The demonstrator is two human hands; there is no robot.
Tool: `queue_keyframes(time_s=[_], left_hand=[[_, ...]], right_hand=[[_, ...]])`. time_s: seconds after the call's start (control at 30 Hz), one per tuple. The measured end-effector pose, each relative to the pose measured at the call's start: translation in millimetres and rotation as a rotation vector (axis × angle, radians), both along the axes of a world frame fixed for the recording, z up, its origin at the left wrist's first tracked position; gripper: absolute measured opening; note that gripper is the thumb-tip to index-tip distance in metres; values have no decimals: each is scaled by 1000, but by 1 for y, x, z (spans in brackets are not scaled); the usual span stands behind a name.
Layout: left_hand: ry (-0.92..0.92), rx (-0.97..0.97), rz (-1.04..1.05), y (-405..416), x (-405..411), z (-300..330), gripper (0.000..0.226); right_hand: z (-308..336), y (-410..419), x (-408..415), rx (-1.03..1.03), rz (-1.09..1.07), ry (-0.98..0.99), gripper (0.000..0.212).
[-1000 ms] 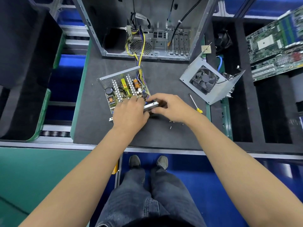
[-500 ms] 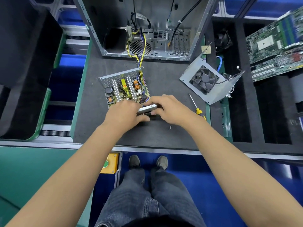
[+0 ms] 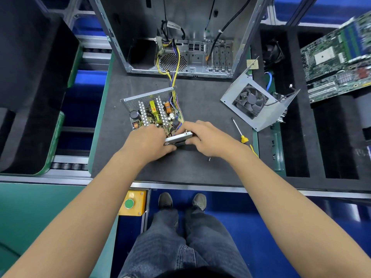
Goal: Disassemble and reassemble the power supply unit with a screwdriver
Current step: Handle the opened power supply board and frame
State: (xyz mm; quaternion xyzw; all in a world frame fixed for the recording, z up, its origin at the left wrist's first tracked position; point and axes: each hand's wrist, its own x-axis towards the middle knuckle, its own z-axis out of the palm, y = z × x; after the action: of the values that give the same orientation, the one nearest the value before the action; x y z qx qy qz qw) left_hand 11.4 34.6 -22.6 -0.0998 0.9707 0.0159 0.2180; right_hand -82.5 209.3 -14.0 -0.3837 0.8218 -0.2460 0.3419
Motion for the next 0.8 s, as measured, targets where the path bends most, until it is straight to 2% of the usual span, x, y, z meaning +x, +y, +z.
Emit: queue_keyframes(time_s=[0.17, 0.37, 0.6, 0.8], left_hand=[[38, -20, -36, 1, 3, -2, 54], [75, -63, -61, 1, 4, -4, 52], [47, -63, -41, 1, 2, -4, 51], [59, -85, -34, 0, -2, -3, 51]], right_hand=[[1, -4, -3, 63, 52, -32, 37], [3, -11, -11, 123, 135, -32, 55], [0, -14, -16, 35, 145, -65, 40], [0, -22, -21, 164, 160, -5, 42]])
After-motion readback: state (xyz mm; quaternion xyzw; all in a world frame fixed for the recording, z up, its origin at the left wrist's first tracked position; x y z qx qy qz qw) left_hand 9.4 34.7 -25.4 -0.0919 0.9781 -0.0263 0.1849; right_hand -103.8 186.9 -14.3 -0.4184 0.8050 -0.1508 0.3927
